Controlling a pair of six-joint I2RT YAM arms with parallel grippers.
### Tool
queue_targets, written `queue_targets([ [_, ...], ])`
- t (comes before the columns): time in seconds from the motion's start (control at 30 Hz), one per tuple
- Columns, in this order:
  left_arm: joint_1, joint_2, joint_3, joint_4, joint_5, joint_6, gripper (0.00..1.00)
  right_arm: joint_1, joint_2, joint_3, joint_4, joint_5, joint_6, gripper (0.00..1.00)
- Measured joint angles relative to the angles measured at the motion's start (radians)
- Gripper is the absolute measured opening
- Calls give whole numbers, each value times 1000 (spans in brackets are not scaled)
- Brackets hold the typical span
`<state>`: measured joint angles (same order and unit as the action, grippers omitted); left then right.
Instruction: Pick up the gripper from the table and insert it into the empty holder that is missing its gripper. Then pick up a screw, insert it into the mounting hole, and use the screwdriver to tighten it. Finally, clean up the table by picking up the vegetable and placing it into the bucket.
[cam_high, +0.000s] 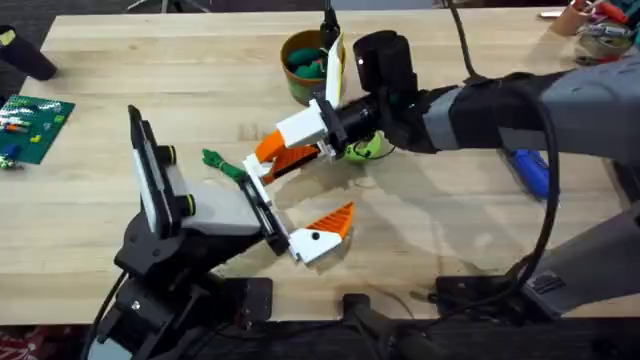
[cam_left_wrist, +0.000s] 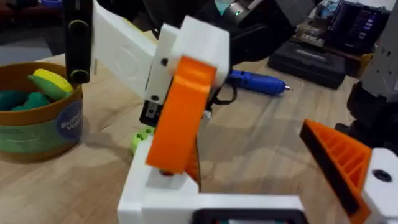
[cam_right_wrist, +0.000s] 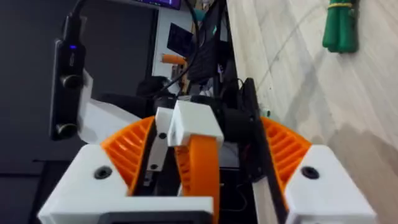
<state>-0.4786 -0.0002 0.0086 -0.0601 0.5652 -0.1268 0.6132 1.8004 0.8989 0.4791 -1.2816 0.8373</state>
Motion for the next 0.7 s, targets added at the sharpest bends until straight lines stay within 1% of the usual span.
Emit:
queue_targets([
  [0.07,0,0,0,0,3,0,986,0,0,0,0,3,0,982],
  [0.3,0,0,0,0,15,0,986,-21,0,0,-1,6,0,993],
  [0.7,0,0,0,0,16,0,986,-195,0,0,-1,7,21,994],
])
